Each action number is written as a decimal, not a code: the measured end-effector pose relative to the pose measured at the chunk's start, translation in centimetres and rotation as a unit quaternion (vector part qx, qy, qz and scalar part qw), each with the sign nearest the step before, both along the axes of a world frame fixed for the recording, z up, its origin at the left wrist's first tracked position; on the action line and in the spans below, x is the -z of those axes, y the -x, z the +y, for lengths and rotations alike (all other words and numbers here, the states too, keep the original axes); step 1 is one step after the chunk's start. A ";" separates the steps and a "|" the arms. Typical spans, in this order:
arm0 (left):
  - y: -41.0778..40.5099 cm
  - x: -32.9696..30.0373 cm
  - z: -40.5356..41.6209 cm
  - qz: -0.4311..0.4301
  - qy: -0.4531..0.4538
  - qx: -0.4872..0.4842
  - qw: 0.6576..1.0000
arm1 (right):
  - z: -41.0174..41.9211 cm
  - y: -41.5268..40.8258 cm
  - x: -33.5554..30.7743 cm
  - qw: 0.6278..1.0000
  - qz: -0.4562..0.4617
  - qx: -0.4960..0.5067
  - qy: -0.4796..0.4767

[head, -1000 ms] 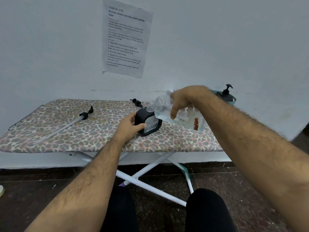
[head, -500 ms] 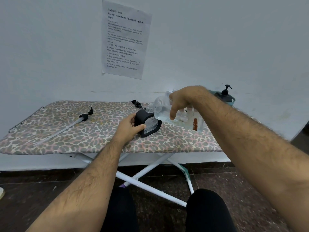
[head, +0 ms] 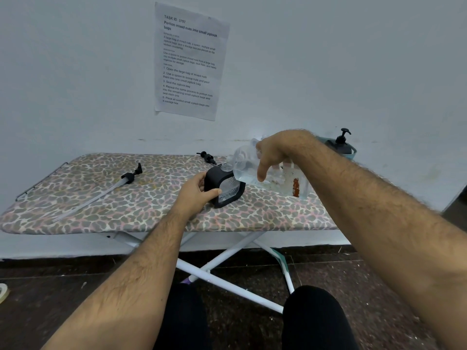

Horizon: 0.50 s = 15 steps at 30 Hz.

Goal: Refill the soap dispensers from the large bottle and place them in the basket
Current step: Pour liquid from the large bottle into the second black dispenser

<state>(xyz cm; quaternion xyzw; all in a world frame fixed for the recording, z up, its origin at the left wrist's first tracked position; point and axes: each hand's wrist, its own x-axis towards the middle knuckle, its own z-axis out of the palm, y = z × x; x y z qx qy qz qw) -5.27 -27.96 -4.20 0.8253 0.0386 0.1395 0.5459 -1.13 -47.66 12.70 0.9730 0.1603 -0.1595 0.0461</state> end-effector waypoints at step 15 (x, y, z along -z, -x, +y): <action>0.0 0.1 0.0 0.003 0.009 -0.003 1.000 | 0.1 0.2 -0.3 1.000 0.009 0.000 0.004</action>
